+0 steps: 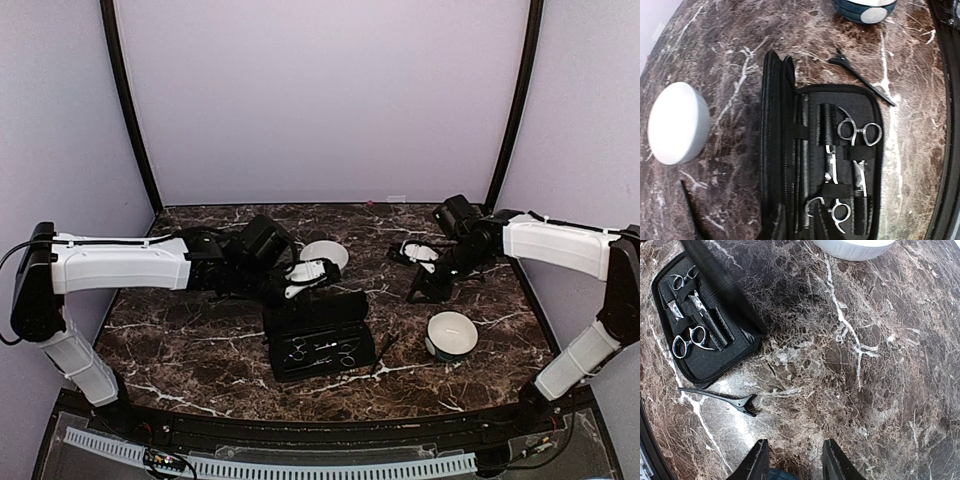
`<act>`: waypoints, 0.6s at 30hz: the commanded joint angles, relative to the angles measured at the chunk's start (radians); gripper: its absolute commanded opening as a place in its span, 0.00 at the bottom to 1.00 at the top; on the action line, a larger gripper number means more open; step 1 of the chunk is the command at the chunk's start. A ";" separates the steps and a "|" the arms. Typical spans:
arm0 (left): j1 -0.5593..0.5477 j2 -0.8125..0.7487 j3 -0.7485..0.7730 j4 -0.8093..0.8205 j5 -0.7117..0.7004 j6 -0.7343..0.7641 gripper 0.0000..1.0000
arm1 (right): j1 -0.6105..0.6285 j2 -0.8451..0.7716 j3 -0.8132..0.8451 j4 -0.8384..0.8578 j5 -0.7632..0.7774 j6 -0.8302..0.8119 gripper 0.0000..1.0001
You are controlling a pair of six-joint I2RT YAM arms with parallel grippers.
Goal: Sort the hair-cutting tools
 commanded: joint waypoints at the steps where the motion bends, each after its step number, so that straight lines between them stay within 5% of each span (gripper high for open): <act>1: -0.006 0.007 0.058 -0.007 -0.063 -0.009 0.24 | 0.004 -0.007 0.007 0.028 -0.024 -0.002 0.37; 4: -0.006 0.014 0.079 -0.029 -0.077 -0.034 0.47 | 0.004 -0.019 0.005 0.025 -0.028 -0.001 0.37; 5: -0.006 0.012 0.095 -0.039 -0.096 -0.057 0.84 | 0.003 -0.028 0.001 0.024 -0.028 0.000 0.37; 6: -0.006 0.009 0.115 -0.052 -0.123 -0.088 0.97 | 0.003 -0.035 0.001 0.020 -0.027 0.002 0.37; 13: 0.020 -0.075 0.220 -0.170 -0.589 -0.264 0.99 | 0.003 -0.131 0.038 -0.027 0.018 -0.001 0.37; 18: 0.141 -0.196 0.098 -0.012 -0.698 -0.244 0.99 | 0.003 -0.197 0.027 0.015 0.063 0.020 0.37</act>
